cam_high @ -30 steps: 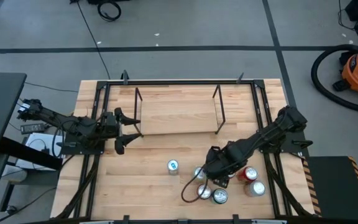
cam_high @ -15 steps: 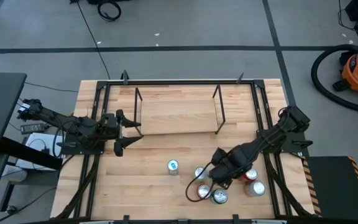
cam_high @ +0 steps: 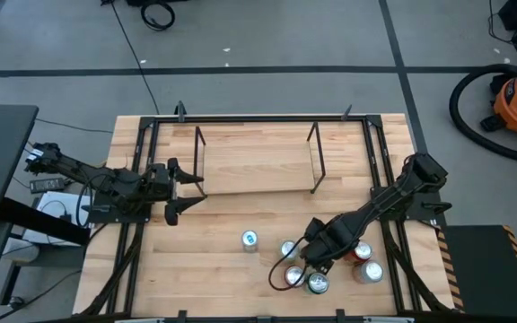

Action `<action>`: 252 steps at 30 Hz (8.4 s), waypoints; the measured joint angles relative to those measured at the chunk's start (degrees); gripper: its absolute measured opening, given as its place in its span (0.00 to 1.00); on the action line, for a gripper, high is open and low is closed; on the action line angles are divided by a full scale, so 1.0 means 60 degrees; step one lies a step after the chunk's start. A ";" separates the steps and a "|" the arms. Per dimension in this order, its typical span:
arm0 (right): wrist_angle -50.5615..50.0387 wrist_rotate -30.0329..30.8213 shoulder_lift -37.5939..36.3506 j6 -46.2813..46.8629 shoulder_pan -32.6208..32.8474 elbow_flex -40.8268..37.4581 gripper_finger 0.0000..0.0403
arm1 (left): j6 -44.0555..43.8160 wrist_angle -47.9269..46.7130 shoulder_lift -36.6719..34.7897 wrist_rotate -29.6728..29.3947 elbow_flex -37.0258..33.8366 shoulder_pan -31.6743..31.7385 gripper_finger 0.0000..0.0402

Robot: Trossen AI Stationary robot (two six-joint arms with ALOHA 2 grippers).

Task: Place canned beverage on shelf
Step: Put the orange soda can on the shelf, then put the blue soda can on the shelf

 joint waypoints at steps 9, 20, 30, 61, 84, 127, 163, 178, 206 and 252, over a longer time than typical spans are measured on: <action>0.0624 -0.0537 -0.0036 -0.0119 -0.0503 -0.0584 0.79 | 0.0045 0.0007 0.0000 -0.0007 0.0000 0.0007 0.74; 0.0469 -0.0055 -0.0586 -0.0719 -0.1228 -0.0651 0.78 | 0.0041 0.0007 0.0000 -0.0007 0.0000 0.0007 0.74; 0.0137 0.0002 -0.1034 -0.1374 -0.2492 -0.0342 0.78 | 0.0001 0.0010 0.0004 -0.0100 0.0000 0.0007 0.74; -0.1305 0.1980 0.0853 -0.5159 -0.5440 0.4888 0.78 | 0.0067 0.0007 0.0007 -0.0317 -0.0004 0.0656 0.74; -0.3145 0.0083 0.4095 -0.7069 -0.9702 0.7798 0.78 | 0.0070 -0.0482 0.0007 -0.0280 -0.0004 0.0732 0.74; -0.3430 0.0961 0.3118 -0.7168 -0.7415 0.9660 0.89 | -0.0043 -0.0958 -0.0004 -0.0244 -0.0004 0.0729 0.74; -0.3437 0.4647 0.3126 -0.6446 -0.1571 0.8305 0.86 | 0.0512 -0.0022 0.4862 0.0783 0.1712 -0.2103 0.74; -0.2792 0.6410 0.1977 -0.5041 -0.0393 0.5566 0.86 | -0.2458 -0.1002 0.8267 -0.1715 0.3083 -0.3434 0.74; 0.0502 0.6368 0.0153 -0.5908 -0.0486 0.2487 0.86 | -0.3213 0.3369 1.2021 -0.1216 0.2947 -0.1728 0.90; 0.3832 0.4064 0.0164 -0.8375 -0.1302 0.2487 0.86 | 0.0802 0.3039 1.1748 0.4251 0.2878 -0.0338 0.85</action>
